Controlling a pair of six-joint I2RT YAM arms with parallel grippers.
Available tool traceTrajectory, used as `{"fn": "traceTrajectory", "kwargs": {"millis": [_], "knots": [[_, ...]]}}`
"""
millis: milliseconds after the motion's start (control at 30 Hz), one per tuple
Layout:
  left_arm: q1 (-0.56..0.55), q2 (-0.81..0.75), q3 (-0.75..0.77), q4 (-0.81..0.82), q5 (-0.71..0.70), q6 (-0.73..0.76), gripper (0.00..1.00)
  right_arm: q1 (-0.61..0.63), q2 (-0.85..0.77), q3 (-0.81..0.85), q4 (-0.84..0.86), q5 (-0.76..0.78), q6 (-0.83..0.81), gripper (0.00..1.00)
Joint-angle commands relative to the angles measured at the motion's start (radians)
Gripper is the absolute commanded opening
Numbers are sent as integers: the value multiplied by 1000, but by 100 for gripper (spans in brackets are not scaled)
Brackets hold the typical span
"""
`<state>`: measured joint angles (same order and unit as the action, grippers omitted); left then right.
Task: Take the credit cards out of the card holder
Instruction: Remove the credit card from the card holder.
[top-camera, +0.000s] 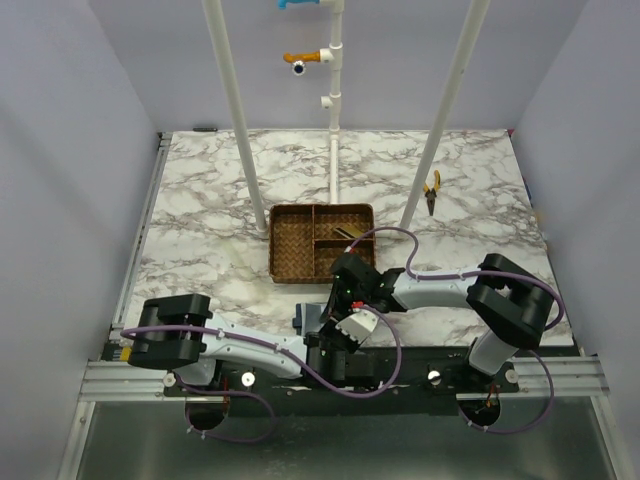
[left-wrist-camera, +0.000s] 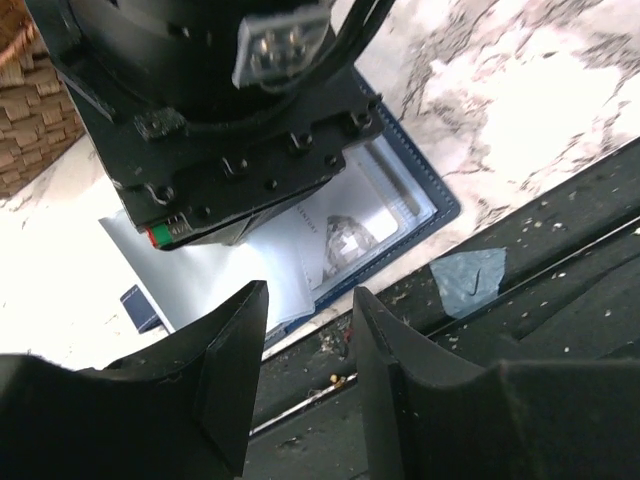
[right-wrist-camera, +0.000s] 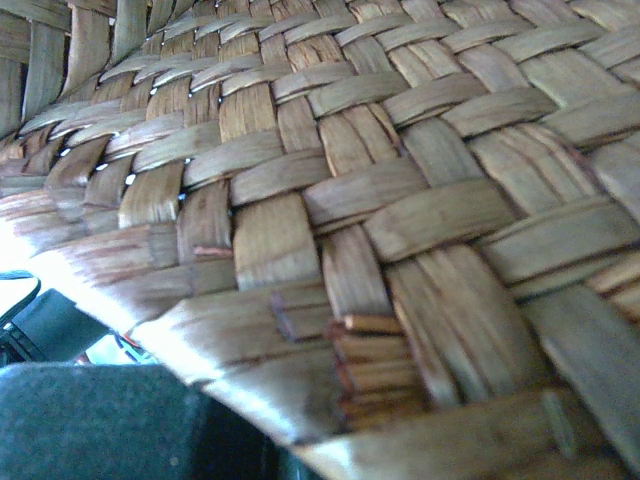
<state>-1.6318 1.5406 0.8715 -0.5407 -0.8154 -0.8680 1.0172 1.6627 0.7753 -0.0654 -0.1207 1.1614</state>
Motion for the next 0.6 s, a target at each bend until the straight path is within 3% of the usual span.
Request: {"fn": "traceTrajectory", "kwargs": {"millis": [0, 267, 567], "knots": [[38, 36, 12, -50, 26, -26, 40, 37, 35, -33, -64, 7, 7, 1], [41, 78, 21, -19, 9, -1, 36, 37, 39, -37, -63, 5, 3, 0], [58, 56, -3, -24, -9, -42, 17, 38, 12, -36, -76, 16, 6, 1]]}}
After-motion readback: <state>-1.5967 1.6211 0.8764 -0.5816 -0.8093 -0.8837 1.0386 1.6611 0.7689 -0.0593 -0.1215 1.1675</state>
